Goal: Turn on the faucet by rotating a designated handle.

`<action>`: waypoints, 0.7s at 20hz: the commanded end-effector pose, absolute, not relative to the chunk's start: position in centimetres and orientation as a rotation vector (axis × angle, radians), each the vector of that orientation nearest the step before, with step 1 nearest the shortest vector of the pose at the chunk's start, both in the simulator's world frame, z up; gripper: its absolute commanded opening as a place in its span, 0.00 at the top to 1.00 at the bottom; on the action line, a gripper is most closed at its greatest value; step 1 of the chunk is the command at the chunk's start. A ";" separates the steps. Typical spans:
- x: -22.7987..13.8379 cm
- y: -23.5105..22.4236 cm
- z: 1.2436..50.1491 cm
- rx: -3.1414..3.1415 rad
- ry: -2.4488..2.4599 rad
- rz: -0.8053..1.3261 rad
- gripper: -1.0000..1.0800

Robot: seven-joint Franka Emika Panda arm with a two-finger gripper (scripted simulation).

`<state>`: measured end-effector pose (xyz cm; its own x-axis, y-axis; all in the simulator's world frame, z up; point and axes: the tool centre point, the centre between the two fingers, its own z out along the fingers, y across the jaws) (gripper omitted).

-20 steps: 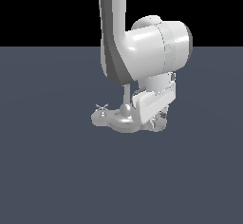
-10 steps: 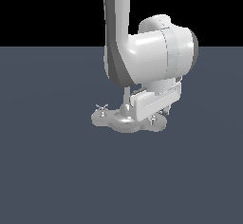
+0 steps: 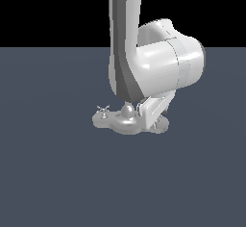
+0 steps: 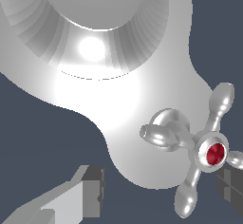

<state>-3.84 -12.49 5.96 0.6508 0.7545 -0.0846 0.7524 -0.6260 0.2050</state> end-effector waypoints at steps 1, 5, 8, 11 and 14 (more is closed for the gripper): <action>0.7 -1.6 5.1 2.422 1.617 0.147 0.12; -5.2 -5.7 5.6 2.375 1.706 -0.005 0.75; -6.7 -12.2 1.2 2.521 1.489 -0.167 0.80; 2.2 -18.7 4.3 2.422 1.542 -0.057 0.34; -4.6 -26.9 12.5 2.483 1.164 -0.031 0.21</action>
